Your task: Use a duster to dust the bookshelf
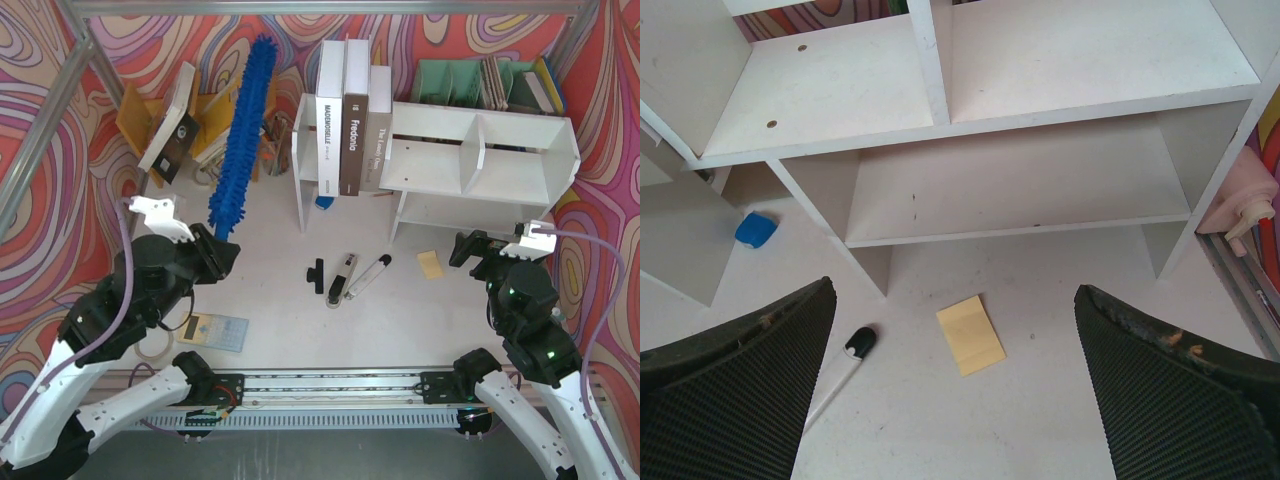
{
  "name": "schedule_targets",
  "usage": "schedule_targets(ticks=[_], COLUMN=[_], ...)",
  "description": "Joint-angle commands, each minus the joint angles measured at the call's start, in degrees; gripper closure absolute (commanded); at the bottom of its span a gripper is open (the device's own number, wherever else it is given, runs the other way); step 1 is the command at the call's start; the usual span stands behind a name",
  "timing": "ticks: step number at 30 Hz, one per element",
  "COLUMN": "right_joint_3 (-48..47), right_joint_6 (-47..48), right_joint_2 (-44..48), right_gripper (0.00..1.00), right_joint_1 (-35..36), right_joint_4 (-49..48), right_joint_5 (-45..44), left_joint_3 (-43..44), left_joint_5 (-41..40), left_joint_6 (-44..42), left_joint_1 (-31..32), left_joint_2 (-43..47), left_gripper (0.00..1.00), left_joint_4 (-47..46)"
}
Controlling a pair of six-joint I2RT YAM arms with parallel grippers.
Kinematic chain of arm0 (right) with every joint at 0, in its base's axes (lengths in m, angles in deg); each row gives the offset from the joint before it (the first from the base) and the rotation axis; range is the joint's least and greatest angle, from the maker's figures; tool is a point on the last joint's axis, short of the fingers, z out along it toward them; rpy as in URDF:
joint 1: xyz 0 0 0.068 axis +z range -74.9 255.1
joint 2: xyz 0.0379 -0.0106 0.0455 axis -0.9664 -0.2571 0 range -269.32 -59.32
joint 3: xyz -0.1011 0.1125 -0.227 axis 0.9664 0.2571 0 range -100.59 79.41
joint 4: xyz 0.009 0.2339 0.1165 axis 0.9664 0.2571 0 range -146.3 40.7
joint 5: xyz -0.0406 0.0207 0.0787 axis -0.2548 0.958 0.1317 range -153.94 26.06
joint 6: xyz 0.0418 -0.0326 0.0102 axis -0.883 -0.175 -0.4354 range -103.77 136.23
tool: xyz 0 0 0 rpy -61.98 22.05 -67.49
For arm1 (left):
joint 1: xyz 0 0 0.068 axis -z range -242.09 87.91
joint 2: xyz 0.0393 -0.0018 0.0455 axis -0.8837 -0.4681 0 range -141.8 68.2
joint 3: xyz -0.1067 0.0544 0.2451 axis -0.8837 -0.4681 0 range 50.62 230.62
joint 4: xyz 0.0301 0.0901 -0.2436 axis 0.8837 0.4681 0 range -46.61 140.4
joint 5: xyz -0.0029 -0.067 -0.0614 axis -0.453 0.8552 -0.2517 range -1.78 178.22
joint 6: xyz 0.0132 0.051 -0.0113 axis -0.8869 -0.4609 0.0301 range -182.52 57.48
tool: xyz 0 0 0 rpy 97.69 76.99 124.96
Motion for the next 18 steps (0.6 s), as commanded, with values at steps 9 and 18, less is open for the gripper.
schedule_targets(ticks=[9,18], right_joint_3=[-1.85,-15.84], right_joint_6=[-0.89,-8.01], right_joint_2=[-0.67,-8.19], right_gripper=[0.1,0.12], right_joint_1=[-0.2,-0.18], right_joint_4=[0.3,3.94], right_joint_5=[0.7,13.21], left_joint_3=[2.88,5.3], left_joint_5=[1.1,9.44], left_joint_6=[-5.14,-8.38], left_joint_1=[-0.03,-0.03], left_joint_2=[1.8,0.52], left_gripper=[1.0,1.0], left_joint_4=[-10.09,-20.39])
